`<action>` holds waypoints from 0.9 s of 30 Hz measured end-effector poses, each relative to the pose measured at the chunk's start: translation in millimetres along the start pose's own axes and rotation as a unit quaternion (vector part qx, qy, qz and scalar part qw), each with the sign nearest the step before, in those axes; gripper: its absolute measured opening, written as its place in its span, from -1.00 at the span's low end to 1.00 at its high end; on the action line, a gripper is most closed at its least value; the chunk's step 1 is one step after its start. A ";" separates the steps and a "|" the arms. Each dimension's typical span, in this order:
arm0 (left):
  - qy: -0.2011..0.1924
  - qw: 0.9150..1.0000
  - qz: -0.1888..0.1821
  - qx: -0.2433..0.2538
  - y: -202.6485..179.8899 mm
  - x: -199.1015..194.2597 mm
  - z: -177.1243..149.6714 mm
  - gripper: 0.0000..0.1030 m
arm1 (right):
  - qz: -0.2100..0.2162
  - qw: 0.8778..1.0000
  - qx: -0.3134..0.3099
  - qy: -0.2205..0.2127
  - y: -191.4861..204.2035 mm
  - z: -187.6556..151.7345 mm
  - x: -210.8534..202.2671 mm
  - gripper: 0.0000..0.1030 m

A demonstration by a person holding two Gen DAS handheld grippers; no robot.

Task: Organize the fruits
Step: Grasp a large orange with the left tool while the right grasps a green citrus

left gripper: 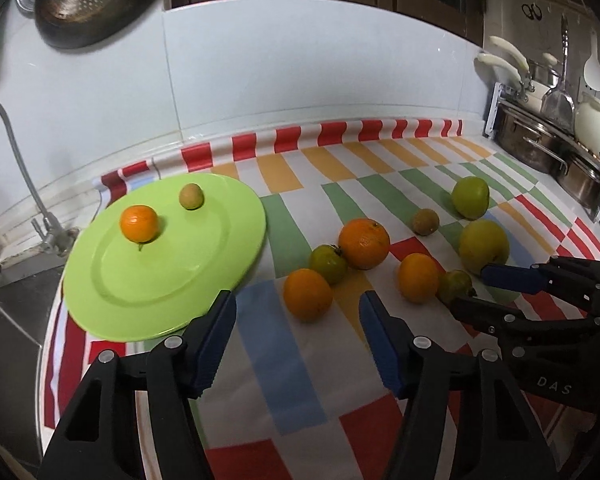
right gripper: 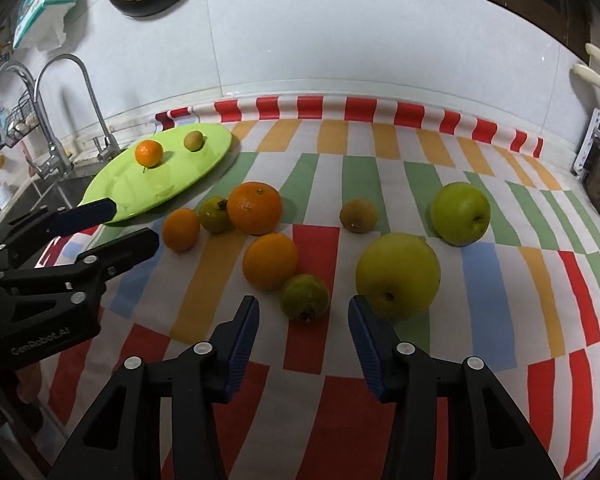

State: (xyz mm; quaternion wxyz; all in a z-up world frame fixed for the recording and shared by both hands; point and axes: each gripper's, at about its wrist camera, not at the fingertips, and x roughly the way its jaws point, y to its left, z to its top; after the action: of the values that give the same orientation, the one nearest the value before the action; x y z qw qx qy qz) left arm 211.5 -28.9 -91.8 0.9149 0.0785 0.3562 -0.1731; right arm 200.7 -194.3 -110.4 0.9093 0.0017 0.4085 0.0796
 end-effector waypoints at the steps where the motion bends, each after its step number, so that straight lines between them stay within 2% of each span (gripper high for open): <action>1: 0.002 1.000 0.001 0.000 -0.1 2.7 0.8 0.16 | 0.002 1.000 0.002 0.002 -1.2 0.3 2.5 -0.13; 6: 0.016 1.000 0.003 0.003 -0.8 18.6 5.7 0.04 | 0.006 1.000 0.004 0.009 -2.9 1.0 10.1 -0.21; 14: 0.048 0.999 -0.007 0.008 -3.1 37.4 5.5 -0.36 | 0.013 1.000 0.003 0.013 -4.3 3.9 16.2 -0.38; 27: 0.035 0.999 -0.012 0.007 -6.6 13.6 3.6 -0.37 | 0.018 1.000 0.004 -0.007 -4.7 6.6 -1.3 -0.42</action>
State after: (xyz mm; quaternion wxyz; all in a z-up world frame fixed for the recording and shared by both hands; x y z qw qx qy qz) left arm 220.6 -39.5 -98.6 0.8991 0.0867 0.3875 -0.1840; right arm 205.4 -198.7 -105.3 0.9104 0.0136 0.4025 0.0946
